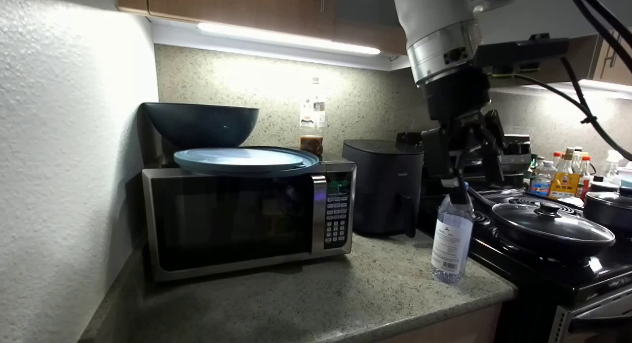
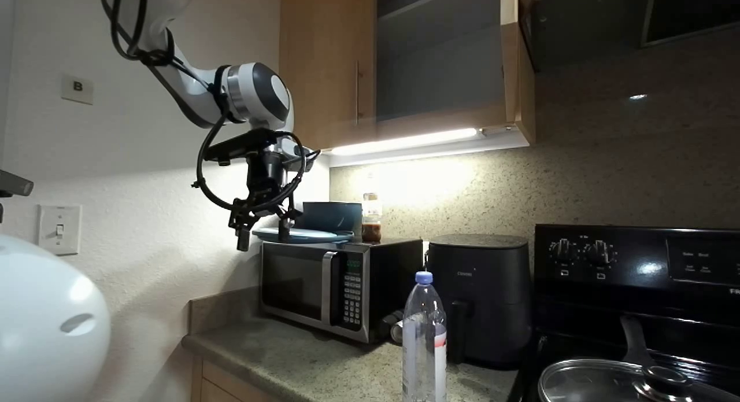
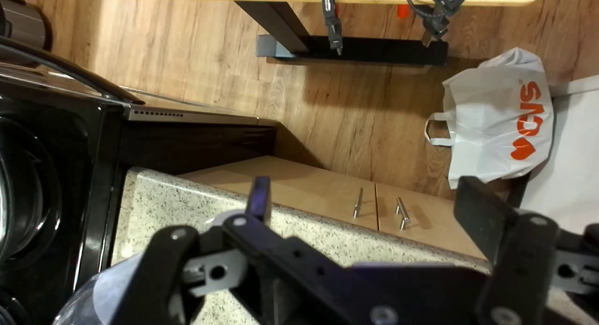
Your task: Pick up the lids from the top of the microwave and put them inside the open upper cabinet
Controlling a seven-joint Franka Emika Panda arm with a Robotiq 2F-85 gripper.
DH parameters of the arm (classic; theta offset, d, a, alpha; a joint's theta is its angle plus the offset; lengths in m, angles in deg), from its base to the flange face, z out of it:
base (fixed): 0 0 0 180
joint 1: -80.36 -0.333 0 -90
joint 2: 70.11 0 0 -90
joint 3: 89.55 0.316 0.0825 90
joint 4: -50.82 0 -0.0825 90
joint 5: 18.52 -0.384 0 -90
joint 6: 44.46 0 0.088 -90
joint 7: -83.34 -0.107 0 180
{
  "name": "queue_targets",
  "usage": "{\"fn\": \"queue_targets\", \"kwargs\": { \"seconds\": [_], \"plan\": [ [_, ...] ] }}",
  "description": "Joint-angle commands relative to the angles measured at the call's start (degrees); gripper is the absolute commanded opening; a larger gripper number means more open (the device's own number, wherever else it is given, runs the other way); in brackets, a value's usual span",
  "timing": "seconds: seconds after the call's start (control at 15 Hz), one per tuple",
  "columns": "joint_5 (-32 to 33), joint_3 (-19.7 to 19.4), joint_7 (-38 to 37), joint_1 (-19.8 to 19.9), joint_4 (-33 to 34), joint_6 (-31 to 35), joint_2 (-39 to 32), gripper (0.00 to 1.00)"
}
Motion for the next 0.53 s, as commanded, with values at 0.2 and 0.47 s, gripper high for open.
{"fn": "queue_targets", "kwargs": {
  "seconds": [0.2, 0.47],
  "plan": [
    [-3.89, -0.87, -10.06, -1.25, 11.48, 10.83, -10.0, 1.0],
    [-1.98, -1.54, -12.1, -2.1, 12.75, 11.51, -10.82, 1.0]
  ]
}}
